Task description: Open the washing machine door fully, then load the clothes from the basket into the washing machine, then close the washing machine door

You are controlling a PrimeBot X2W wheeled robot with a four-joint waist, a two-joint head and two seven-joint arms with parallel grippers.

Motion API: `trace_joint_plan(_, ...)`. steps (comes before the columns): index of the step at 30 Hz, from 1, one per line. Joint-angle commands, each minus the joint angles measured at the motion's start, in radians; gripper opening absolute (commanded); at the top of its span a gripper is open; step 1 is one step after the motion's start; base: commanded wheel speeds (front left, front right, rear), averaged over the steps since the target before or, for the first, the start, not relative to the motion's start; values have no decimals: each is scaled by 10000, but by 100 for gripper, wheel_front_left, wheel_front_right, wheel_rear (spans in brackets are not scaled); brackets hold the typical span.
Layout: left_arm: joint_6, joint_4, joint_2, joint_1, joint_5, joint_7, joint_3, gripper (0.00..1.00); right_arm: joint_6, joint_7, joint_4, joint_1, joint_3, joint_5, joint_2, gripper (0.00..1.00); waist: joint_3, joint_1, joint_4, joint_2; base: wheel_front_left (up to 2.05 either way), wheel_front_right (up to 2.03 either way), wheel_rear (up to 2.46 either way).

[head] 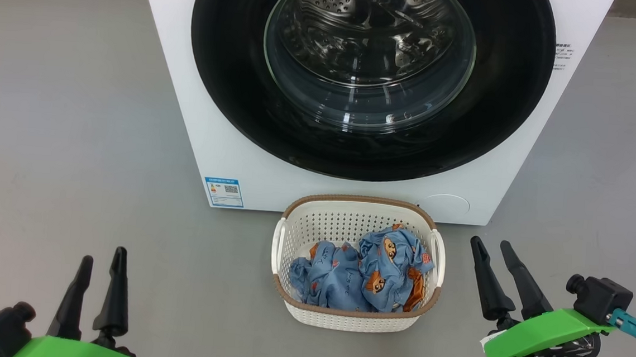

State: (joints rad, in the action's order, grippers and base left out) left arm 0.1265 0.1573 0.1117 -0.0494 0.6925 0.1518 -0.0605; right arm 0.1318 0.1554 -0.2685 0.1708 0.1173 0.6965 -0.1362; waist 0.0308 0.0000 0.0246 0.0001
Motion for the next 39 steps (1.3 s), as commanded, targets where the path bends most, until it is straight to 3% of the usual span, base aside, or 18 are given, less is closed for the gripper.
trace_joint_plan(1, 31, -356, 150, -443, -363, 141, 237, 100, -8, 150, 220, 541, 233, -390, -108, 100, -11, 0, 5, -1, 0, 0, 0)
trace_joint_plan(34, 42, -635, 534, -421, -3348, 1099, -154, 100, -11, 1063, 50, 963, 778, -3967, -248, 100, -106, 0, 115, -1, 0, 0, 0)
trace_joint_plan(39, 42, -638, 569, -384, -3300, 1100, -136, 100, -11, 1063, 16, 941, 759, -3940, -278, 100, -114, 0, 130, -1, 0, 0, 0)
